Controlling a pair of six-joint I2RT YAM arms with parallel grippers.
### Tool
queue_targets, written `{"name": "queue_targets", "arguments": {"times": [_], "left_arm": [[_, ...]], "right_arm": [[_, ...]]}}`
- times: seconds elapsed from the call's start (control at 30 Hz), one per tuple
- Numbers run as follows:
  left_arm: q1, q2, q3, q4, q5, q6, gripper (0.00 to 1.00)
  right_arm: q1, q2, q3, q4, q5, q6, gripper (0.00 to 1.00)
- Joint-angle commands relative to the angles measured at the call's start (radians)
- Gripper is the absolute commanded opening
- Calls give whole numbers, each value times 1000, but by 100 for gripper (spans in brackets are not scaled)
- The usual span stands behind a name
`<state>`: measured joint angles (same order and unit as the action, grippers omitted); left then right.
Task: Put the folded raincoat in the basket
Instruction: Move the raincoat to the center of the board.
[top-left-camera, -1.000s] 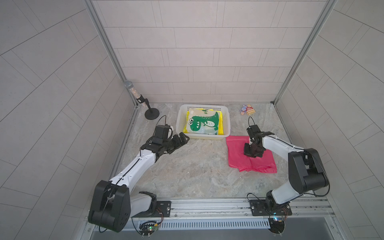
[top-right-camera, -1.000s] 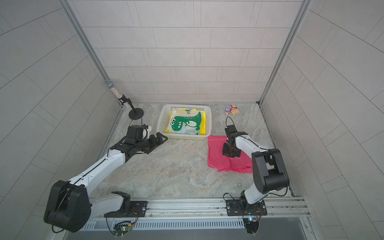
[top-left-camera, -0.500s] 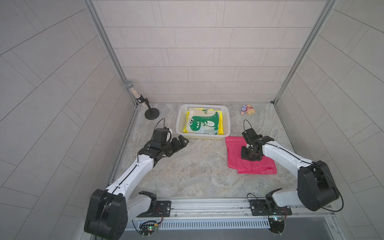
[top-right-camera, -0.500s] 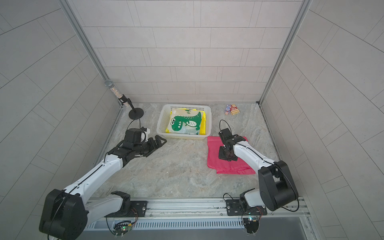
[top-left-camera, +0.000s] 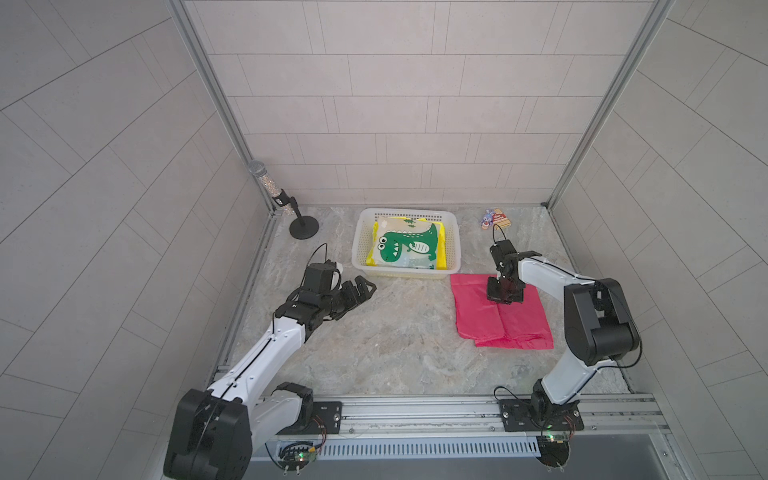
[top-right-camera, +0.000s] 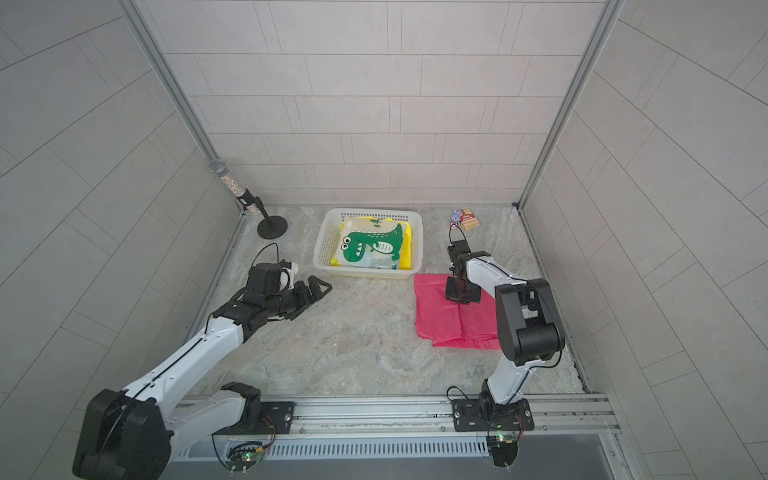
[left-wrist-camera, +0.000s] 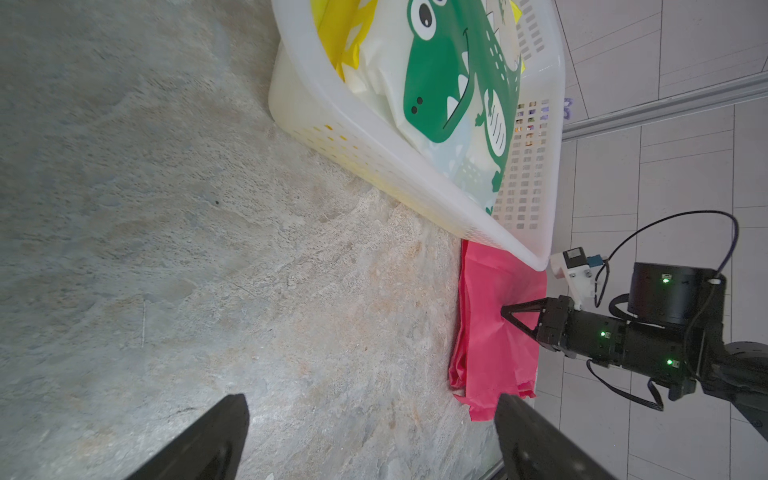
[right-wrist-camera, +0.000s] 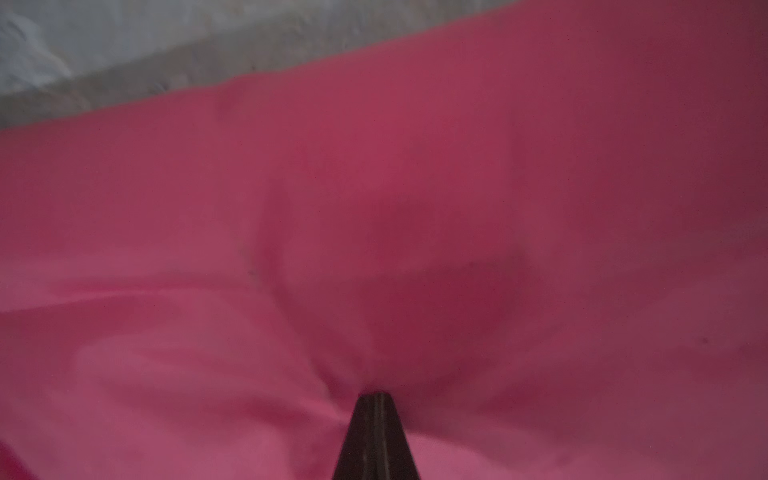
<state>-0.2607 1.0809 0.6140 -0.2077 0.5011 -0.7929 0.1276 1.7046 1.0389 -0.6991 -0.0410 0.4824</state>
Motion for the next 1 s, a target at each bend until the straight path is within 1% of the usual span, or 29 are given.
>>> {"name": "queue_targets", "arguments": {"times": [0.0, 0.23, 0.33, 0.57, 0.67, 0.77, 0.87, 0.97], "left_arm": [[-5, -12, -33, 39, 8, -20, 100], [-7, -1, -36, 50, 9, -22, 100], [-9, -6, -42, 50, 10, -25, 100], [-15, -17, -56, 54, 7, -39, 100], [-31, -15, -71, 86, 23, -50, 100], [-56, -16, -87, 104, -2, -70, 100], [-85, -12, -100, 122, -12, -83, 100], [-116, -18, -113, 121, -25, -93, 100]], "right_arm": [[28, -30, -56, 9, -13, 8, 0], [128, -42, -142, 47, -34, 80, 0], [189, -37, -146, 56, -40, 129, 0], [332, -3, -108, 130, -107, 276, 0], [382, -2, -135, 243, -195, 380, 0], [454, -15, -134, 322, -192, 466, 0], [513, -13, -86, 329, -183, 497, 1], [537, -35, -51, 323, -177, 498, 2]]}}
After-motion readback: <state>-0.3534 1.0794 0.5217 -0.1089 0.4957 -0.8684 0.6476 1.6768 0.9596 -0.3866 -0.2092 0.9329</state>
